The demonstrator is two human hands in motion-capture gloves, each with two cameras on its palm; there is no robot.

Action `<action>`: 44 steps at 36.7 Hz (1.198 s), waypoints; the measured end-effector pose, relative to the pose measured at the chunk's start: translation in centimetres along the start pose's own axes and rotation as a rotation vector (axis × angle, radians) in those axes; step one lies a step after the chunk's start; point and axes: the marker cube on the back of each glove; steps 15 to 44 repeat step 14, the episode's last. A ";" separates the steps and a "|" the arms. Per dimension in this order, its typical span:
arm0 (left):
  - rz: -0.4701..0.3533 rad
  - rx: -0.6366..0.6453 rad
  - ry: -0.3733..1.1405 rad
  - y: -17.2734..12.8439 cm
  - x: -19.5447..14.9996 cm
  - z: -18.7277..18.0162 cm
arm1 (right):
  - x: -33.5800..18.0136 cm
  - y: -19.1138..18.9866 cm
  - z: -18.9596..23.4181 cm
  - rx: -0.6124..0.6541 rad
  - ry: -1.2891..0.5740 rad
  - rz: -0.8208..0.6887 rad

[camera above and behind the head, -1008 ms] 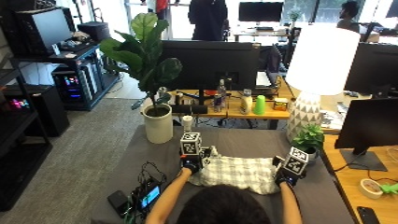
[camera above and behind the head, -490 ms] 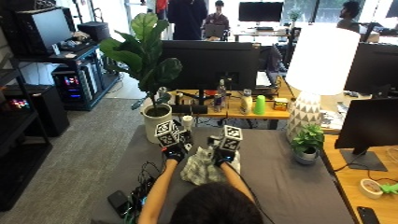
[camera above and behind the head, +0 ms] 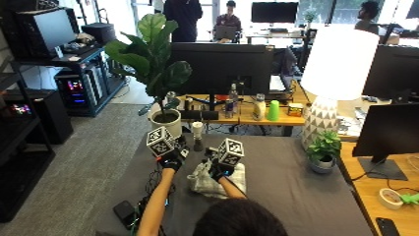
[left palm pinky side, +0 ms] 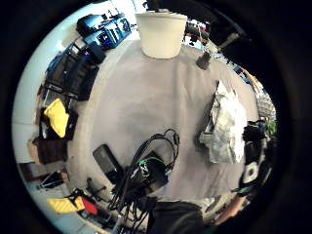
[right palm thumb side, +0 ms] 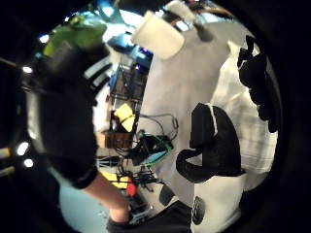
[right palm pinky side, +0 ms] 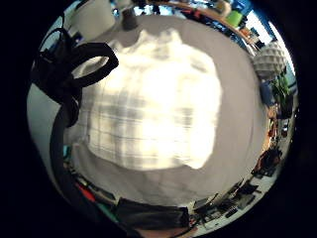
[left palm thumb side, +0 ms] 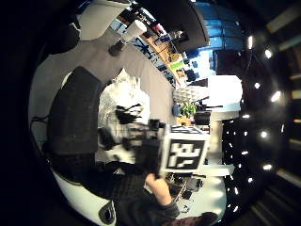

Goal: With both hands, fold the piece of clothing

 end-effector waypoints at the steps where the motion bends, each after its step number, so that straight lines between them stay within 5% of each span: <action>1: -0.010 0.004 0.001 -0.2 -0.3 0.0 | 0.9 -0.6 -1.0 0.045 -0.008 0.007; 6: -0.022 0.002 -0.002 0.3 -0.2 -0.6 | 8.3 -4.6 -4.4 0.165 0.018 0.105; 13: 0.003 0.002 -0.058 0.5 0.9 -0.2 | 15.0 -4.2 -10.6 0.259 0.051 0.218; 44: 0.006 0.003 -0.062 0.5 1.0 -0.1 | 15.3 -4.1 -10.8 0.265 0.051 0.220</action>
